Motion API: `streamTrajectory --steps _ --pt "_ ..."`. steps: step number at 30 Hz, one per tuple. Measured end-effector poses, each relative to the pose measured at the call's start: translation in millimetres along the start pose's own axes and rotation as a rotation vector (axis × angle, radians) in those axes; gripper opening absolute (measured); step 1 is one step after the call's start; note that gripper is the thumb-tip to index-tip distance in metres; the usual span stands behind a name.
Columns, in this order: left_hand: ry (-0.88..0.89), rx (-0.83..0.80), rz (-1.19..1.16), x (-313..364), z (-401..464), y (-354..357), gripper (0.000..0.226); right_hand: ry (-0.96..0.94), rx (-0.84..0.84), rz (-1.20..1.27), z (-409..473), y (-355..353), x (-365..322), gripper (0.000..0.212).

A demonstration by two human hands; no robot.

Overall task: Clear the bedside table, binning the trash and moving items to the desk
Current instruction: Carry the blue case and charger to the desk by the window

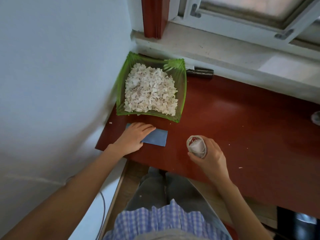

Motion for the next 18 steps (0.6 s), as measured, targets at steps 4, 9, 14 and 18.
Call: streamTrajectory --steps 4,9,14,18 --pt "-0.015 0.031 -0.018 -4.2 -3.7 2.3 0.075 0.009 -0.011 0.011 3.3 2.5 1.2 0.056" --pt "-0.137 0.106 -0.079 -12.5 -8.1 2.2 0.075 0.012 -0.021 0.007 6.7 2.5 1.9 0.055" --pt "-0.187 0.142 -0.092 -22.7 -10.4 0.7 0.071 -0.008 -0.016 0.001 8.0 -1.5 0.1 0.055" --pt "-0.215 0.153 -0.092 -28.0 -12.3 -2.2 0.072 -0.017 -0.025 -0.017 11.4 -0.4 -0.1 0.055"
Point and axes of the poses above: each hand's wrist, its own z-axis towards the middle knuckle, its own y-axis out of the palm, x = y × z, the point moved 9 cm from there along z, towards the middle knuckle, and after that the axes turned 13 degrees about y, right-handed, at the moved point
